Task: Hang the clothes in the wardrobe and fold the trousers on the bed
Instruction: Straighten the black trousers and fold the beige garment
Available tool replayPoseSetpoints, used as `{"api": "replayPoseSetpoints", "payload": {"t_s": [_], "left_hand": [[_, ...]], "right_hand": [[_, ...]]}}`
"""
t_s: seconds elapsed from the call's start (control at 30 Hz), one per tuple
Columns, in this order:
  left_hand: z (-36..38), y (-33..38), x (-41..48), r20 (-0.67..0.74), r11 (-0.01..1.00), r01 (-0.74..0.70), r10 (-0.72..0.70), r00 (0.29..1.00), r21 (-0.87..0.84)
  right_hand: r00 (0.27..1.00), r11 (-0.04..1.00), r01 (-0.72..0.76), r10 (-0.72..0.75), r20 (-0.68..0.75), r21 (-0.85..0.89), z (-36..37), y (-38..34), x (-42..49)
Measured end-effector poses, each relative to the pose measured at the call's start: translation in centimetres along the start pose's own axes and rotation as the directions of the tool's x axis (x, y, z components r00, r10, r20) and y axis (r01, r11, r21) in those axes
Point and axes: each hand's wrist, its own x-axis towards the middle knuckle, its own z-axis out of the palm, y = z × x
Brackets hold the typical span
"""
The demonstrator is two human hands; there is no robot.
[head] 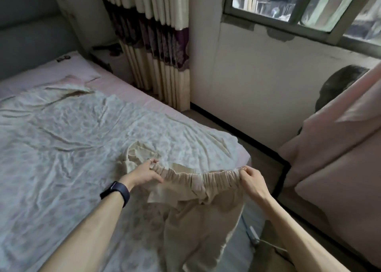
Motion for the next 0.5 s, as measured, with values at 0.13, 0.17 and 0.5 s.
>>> {"api": "replayPoseSetpoints", "payload": {"t_s": [0.13, 0.17, 0.5], "left_hand": [[-1.2, 2.6, -5.2, -0.076, 0.99, -0.133, 0.128, 0.989, -0.057], [-0.8, 3.3, -6.7, -0.109, 0.983, -0.164, 0.154, 0.982, -0.087], [4.5, 8.0, -25.0, -0.422, 0.92, -0.333, 0.224, 0.878, -0.204]], "right_hand": [[0.99, 0.989, 0.137, -0.138, 0.022, 0.054, -2.1, -1.3, -0.4], [0.983, 0.981, 0.179, -0.181, 0.029, 0.069, -3.0, -1.5, -0.7], [0.759, 0.742, 0.646, -0.649, -0.048, 0.182, -11.9, -7.8, -3.7]]}}
